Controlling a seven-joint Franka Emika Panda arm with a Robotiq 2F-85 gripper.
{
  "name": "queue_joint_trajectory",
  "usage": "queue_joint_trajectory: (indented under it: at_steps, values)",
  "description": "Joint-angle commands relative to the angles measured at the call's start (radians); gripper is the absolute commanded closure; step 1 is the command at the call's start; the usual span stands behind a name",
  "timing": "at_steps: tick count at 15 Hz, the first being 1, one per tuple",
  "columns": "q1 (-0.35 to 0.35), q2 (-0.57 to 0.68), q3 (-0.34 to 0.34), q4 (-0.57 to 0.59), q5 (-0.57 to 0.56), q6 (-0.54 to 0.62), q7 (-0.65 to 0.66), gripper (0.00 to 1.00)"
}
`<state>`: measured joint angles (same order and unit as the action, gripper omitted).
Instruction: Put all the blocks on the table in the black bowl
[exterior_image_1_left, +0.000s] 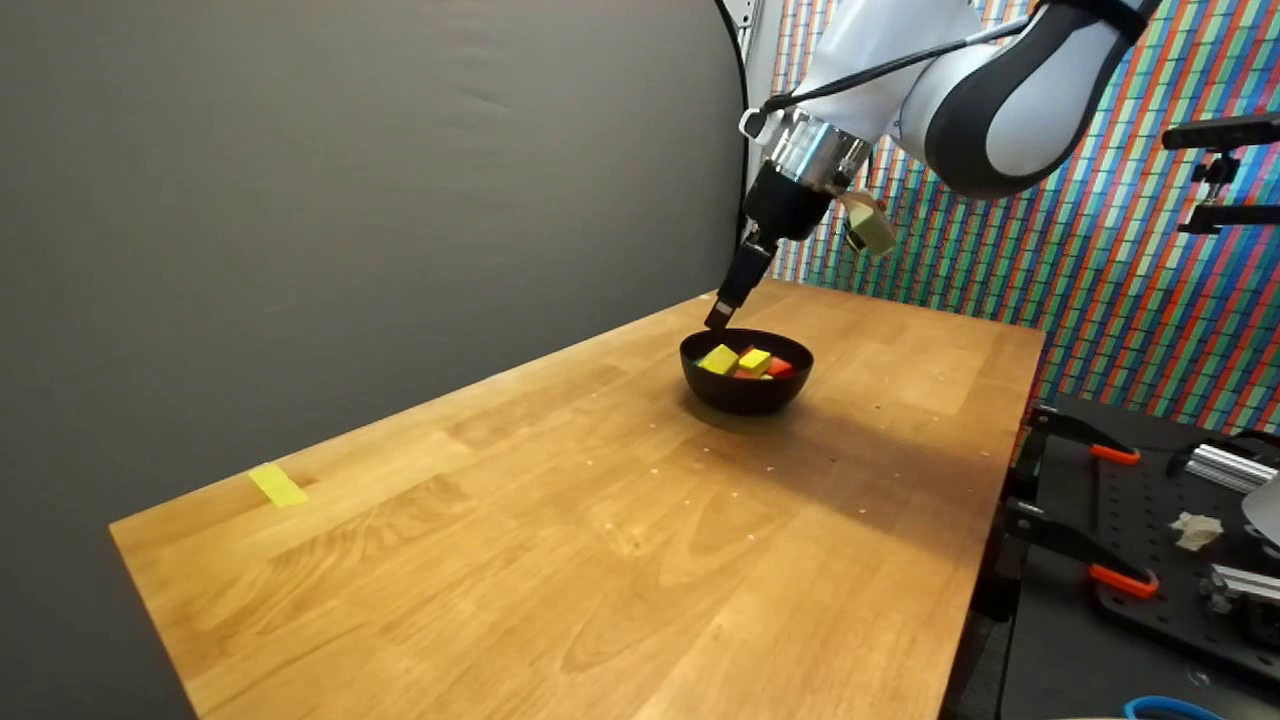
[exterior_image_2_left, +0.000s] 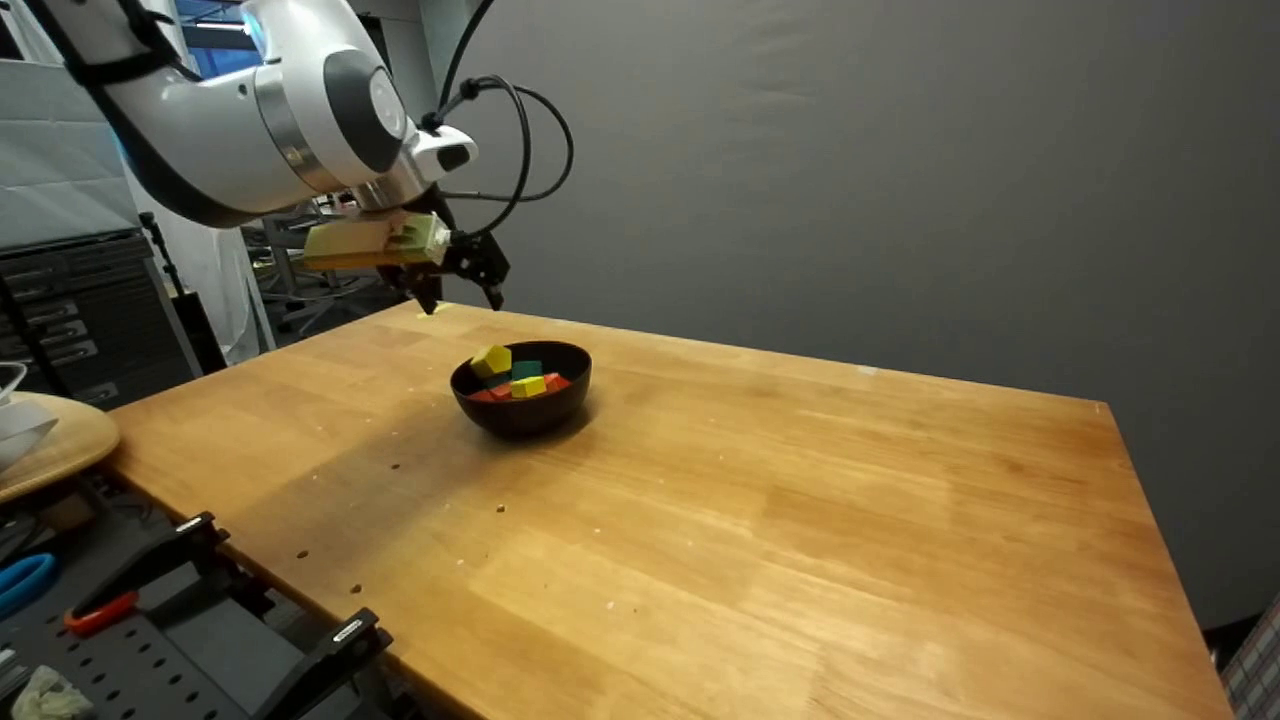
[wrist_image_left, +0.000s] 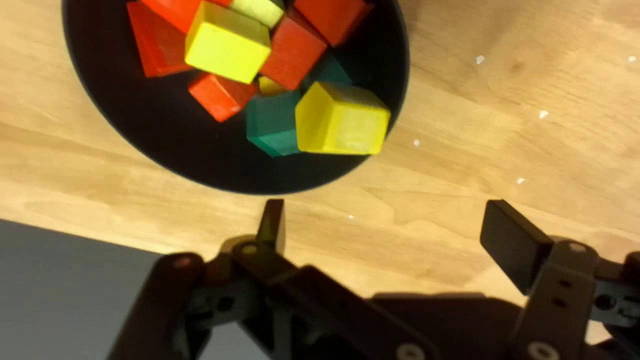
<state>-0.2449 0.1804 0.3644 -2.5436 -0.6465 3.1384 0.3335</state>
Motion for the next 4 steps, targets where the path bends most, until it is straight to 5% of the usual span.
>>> queue_joint_trajectory:
  at_steps: [1,2,3,4]
  values:
    - [-0.126,-0.119,0.165,-0.059,0.096,0.019,-0.143,0.0]
    - [-0.151,-0.129,0.203,-0.061,0.128,0.025,-0.176,0.0]
    - [0.067,-0.084,-0.001,-0.041,0.217,0.013,-0.215,0.01]
    - [0.082,-0.096,-0.006,-0.045,0.261,0.008,-0.243,0.01]
